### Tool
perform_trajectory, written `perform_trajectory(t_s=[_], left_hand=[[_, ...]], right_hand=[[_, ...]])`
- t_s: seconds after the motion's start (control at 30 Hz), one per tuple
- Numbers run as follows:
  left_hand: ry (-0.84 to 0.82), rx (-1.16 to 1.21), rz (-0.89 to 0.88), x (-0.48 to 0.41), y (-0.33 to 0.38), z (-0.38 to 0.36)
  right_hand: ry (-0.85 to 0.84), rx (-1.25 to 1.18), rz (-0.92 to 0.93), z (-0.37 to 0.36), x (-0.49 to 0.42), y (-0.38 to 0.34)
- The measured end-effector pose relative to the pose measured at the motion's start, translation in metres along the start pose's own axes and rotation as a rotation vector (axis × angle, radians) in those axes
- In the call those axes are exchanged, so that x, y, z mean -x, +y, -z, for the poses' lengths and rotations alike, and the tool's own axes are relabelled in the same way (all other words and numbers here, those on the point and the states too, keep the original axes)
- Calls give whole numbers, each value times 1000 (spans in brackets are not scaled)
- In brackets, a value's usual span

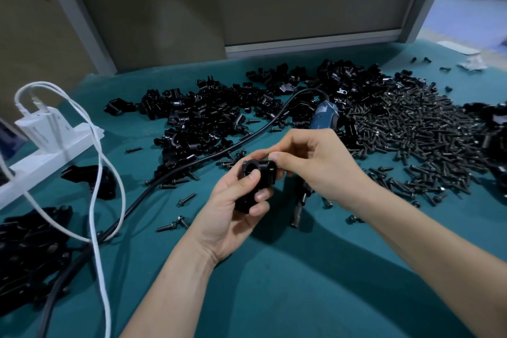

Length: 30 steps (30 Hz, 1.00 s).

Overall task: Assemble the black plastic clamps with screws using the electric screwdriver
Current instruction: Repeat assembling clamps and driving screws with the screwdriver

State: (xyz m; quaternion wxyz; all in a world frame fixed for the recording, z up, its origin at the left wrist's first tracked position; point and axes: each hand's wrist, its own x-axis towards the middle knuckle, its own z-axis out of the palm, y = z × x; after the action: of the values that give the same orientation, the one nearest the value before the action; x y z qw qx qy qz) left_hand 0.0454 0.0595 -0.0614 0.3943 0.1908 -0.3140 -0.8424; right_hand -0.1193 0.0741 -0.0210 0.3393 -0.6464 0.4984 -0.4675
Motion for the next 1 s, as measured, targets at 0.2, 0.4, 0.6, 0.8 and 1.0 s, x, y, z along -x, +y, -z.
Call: perform_trajectory(t_s=[0.2,0.4,0.6,0.8,1.0], left_hand=[[78,-14,-44,-1,-4,-2],[165,-134,-100,-3,-7,-3],[194,-149,-59,-3,-6,-1],[173,35,-74,-4,5,4],[194,43,-39,-3,3,3]], right_hand=[[-8,72,-2,-4,3,0],[36,372,7,-9,4,-5],[-131,437,-15,4,1,-20],[268,352,-220,49,-11,-7],[190,600,-696,65,-47,34]])
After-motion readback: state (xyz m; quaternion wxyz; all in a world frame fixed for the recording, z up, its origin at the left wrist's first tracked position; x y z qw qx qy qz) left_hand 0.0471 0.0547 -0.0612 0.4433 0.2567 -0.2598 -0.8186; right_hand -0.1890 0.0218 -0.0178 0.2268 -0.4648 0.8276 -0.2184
